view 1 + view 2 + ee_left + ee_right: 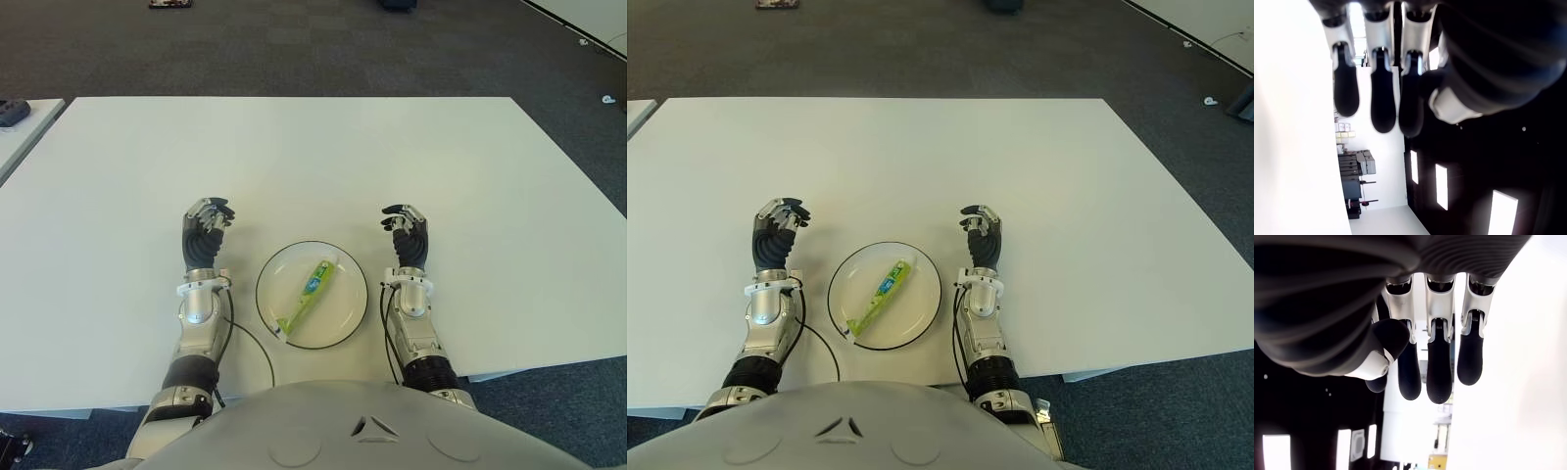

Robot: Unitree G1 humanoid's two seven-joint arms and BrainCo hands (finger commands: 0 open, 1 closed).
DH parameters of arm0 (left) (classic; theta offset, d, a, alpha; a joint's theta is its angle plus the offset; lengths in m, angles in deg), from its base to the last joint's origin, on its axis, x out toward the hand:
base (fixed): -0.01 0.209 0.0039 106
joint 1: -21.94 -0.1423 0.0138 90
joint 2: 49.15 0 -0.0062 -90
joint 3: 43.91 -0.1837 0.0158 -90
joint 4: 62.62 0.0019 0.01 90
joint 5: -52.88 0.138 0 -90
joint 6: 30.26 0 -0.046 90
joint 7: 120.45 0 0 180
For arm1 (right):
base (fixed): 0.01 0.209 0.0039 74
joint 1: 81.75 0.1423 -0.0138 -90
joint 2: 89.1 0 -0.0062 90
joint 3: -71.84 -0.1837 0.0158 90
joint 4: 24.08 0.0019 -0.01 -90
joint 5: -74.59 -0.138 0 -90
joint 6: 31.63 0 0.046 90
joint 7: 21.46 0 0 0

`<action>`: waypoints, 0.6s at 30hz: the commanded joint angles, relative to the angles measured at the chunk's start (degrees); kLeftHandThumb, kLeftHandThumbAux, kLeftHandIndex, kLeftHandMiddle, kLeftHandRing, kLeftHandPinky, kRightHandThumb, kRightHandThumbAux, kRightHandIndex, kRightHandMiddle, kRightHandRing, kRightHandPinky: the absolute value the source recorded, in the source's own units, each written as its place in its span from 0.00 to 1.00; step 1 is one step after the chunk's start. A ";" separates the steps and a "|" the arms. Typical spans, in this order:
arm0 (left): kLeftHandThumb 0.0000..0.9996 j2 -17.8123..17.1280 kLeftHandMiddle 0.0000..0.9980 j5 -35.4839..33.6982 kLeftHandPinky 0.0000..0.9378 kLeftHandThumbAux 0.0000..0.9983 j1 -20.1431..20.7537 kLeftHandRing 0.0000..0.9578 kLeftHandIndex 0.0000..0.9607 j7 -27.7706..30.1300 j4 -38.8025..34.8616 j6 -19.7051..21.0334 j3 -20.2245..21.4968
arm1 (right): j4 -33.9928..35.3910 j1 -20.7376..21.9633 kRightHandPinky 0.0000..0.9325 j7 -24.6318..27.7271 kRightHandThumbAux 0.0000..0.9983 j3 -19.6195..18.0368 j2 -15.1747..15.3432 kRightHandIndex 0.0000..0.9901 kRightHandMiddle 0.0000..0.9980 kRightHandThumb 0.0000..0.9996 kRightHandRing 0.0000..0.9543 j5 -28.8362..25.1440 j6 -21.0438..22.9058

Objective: Put the toothpaste on the table into the plate.

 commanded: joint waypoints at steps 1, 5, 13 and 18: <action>0.70 -0.28 0.54 1.17 0.55 0.72 -1.72 0.56 0.45 -0.78 2.05 1.01 -0.06 | -1.26 0.77 0.53 1.23 0.69 0.66 0.83 0.43 0.47 0.84 0.55 1.19 1.26; 0.70 -0.18 0.53 0.81 0.54 0.72 -1.75 0.55 0.45 -0.52 1.99 1.09 -0.04 | 2.65 -0.28 0.51 6.50 0.69 2.82 3.98 0.41 0.47 0.83 0.52 2.88 6.81; 0.70 -0.03 0.53 -0.31 0.54 0.72 -1.56 0.54 0.45 0.50 2.63 -0.70 -0.05 | 8.83 -0.96 0.52 15.37 0.69 5.13 8.18 0.42 0.46 0.83 0.49 3.26 16.27; 0.70 -0.27 0.53 -0.30 0.54 0.72 -1.21 0.55 0.45 0.75 3.40 -1.60 -0.15 | 9.19 -0.69 0.52 16.12 0.69 5.43 9.27 0.43 0.46 0.84 0.49 4.11 18.44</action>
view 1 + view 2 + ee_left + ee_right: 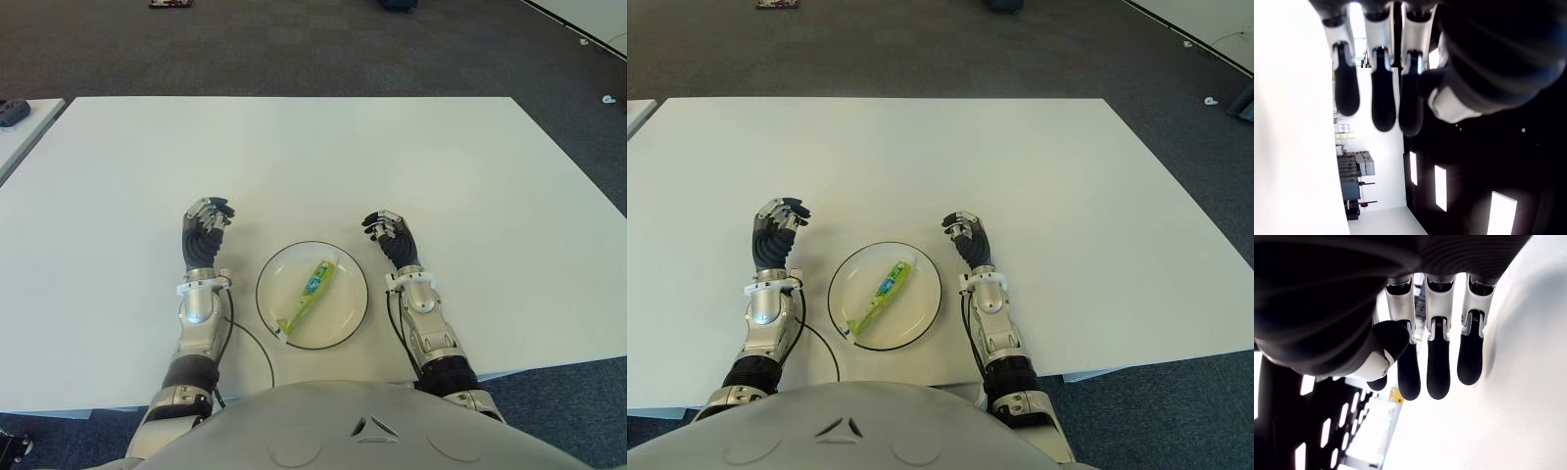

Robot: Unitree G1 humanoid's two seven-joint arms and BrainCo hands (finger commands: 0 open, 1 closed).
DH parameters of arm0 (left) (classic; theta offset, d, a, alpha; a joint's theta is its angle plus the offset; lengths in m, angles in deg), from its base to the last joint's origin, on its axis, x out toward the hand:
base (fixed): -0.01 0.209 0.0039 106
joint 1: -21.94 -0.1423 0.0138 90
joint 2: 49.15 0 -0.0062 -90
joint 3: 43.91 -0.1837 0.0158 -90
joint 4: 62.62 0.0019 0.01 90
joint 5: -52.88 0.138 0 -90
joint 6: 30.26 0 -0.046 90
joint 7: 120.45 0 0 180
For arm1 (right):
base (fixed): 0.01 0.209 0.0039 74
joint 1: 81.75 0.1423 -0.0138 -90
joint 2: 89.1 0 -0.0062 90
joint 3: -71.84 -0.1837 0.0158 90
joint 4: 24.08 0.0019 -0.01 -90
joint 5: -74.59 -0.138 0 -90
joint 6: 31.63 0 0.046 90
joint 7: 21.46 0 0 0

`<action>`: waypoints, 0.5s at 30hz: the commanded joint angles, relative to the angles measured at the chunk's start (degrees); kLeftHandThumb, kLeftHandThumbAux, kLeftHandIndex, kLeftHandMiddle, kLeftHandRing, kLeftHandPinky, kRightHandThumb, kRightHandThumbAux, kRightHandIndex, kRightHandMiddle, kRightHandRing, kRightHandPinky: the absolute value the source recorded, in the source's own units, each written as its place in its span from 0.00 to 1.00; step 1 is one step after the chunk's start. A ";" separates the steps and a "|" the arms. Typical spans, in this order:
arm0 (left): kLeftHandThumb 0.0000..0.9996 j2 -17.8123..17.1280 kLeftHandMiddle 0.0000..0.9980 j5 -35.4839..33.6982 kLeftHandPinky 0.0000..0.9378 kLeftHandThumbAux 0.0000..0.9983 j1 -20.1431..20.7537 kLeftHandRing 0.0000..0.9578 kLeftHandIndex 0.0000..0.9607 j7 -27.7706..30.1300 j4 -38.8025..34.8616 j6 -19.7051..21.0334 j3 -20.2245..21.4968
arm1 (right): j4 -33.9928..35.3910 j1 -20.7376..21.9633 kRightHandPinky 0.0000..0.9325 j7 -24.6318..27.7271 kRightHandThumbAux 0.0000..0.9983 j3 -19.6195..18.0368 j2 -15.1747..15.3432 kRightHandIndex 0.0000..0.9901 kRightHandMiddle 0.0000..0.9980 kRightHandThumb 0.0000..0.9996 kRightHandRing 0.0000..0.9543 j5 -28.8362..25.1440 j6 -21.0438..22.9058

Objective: Put the toothpaste on the table into the plate.

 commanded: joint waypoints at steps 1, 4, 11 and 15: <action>0.70 -0.27 0.53 0.20 0.54 0.72 -1.30 0.55 0.45 0.68 3.18 -0.86 -0.15 | 0.37 0.01 0.52 0.73 0.69 0.49 0.78 0.43 0.46 0.84 0.49 0.99 2.64; 0.70 -0.43 0.53 0.43 0.54 0.72 -1.22 0.55 0.45 0.57 3.50 -1.14 -0.19 | 0.40 0.01 0.53 0.43 0.69 0.46 0.83 0.43 0.46 0.84 0.49 1.29 2.61; 0.70 -0.74 0.52 0.25 0.53 0.72 -1.40 0.54 0.45 1.03 3.21 0.04 -0.39 | 0.29 0.01 0.52 -0.85 0.69 0.25 0.60 0.43 0.46 0.84 0.48 1.92 2.28; 0.70 -0.79 0.52 0.07 0.53 0.72 -1.49 0.54 0.45 1.21 2.86 0.65 -0.40 | 0.34 0.04 0.51 -1.62 0.69 0.13 0.53 0.43 0.46 0.84 0.48 2.31 2.48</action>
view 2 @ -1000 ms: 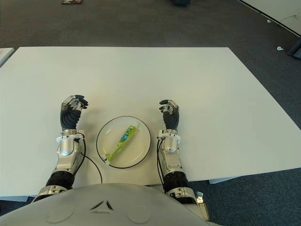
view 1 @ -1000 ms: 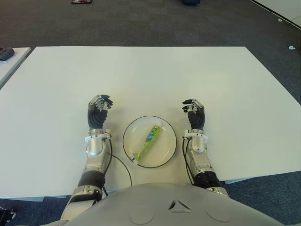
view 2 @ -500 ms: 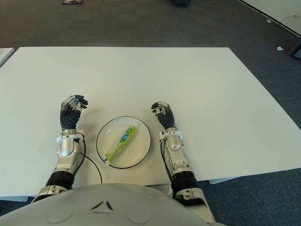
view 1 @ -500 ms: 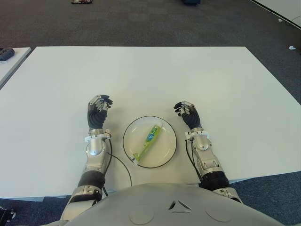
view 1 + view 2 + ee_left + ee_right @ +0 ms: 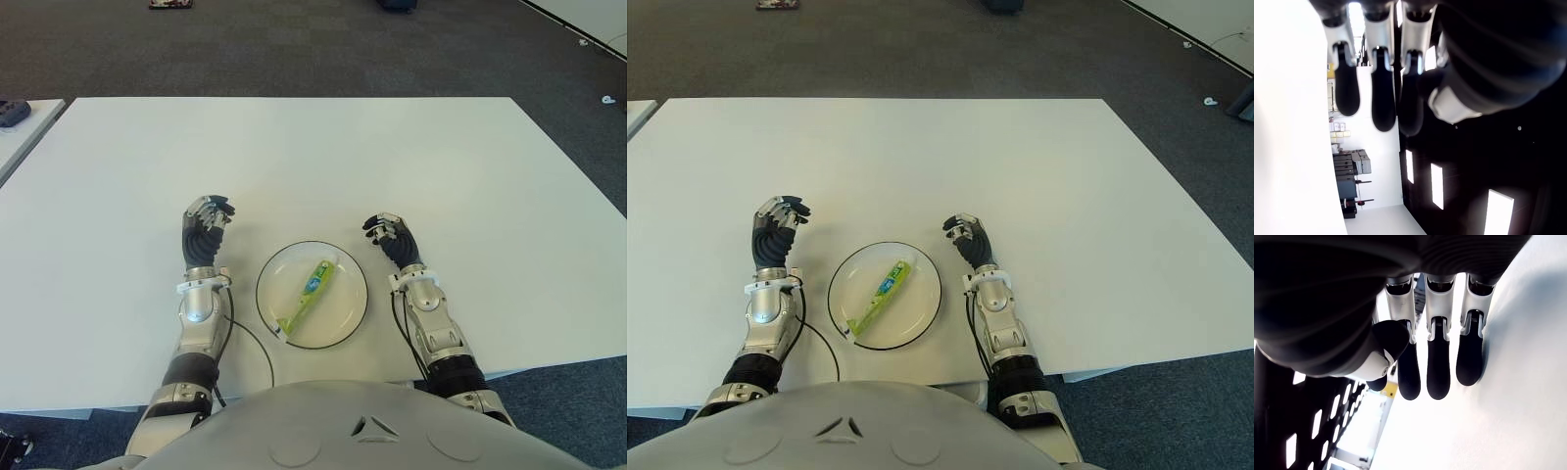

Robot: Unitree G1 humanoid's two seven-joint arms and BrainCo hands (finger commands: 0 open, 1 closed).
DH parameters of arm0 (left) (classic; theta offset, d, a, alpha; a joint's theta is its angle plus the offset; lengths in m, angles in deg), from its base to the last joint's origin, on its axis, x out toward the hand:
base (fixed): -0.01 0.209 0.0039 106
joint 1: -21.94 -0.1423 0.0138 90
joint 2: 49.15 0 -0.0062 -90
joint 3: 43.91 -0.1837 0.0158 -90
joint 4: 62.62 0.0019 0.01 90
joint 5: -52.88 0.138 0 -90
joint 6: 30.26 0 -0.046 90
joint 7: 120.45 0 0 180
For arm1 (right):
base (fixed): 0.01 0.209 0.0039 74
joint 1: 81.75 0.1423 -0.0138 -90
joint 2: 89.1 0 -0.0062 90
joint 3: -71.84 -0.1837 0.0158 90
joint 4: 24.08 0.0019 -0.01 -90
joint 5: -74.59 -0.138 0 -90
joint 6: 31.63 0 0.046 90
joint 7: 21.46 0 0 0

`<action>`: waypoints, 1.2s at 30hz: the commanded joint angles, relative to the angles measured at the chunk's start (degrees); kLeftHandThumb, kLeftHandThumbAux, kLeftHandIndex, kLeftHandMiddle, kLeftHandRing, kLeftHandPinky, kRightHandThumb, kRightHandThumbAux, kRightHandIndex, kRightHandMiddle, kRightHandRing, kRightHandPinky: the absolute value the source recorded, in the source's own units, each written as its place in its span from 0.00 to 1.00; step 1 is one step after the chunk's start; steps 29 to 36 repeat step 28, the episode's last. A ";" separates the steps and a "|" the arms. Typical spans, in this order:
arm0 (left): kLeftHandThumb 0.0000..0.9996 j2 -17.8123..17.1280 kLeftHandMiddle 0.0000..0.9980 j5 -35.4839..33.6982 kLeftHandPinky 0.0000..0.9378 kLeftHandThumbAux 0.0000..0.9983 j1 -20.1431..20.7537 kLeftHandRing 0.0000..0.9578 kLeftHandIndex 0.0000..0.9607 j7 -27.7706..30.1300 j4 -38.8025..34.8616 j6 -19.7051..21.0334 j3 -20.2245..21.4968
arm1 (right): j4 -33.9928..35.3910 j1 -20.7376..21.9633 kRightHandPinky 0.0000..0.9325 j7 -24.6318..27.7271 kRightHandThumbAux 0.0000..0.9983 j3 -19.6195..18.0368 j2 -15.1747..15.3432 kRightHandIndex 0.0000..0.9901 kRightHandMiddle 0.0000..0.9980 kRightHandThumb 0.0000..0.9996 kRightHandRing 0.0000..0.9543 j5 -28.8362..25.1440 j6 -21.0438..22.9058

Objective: Put the toothpaste on the table into the plate.

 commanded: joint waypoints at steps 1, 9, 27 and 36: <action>0.70 -0.50 0.52 0.14 0.53 0.72 -2.02 0.53 0.45 1.01 1.76 1.69 -0.25 | -0.36 0.13 0.52 -1.13 0.69 -0.27 -0.08 0.43 0.46 0.84 0.48 0.65 1.30; 0.70 -0.65 0.52 0.98 0.53 0.72 -2.69 0.54 0.45 0.34 -0.20 4.49 -0.36 | -1.75 1.11 0.51 -1.53 0.69 -0.77 0.58 0.42 0.46 0.84 0.48 0.56 0.51; 0.70 -0.67 0.53 1.91 0.54 0.72 -4.81 0.54 0.45 0.29 -6.11 10.13 -0.76 | -3.16 1.68 0.47 -3.30 0.69 -1.78 0.42 0.44 0.45 0.84 0.45 -0.20 -2.93; 0.70 -0.69 0.53 1.91 0.54 0.72 -4.88 0.54 0.45 0.32 -6.29 10.28 -0.76 | -3.09 1.66 0.47 -3.39 0.69 -1.82 0.32 0.45 0.45 0.84 0.45 -0.26 -2.94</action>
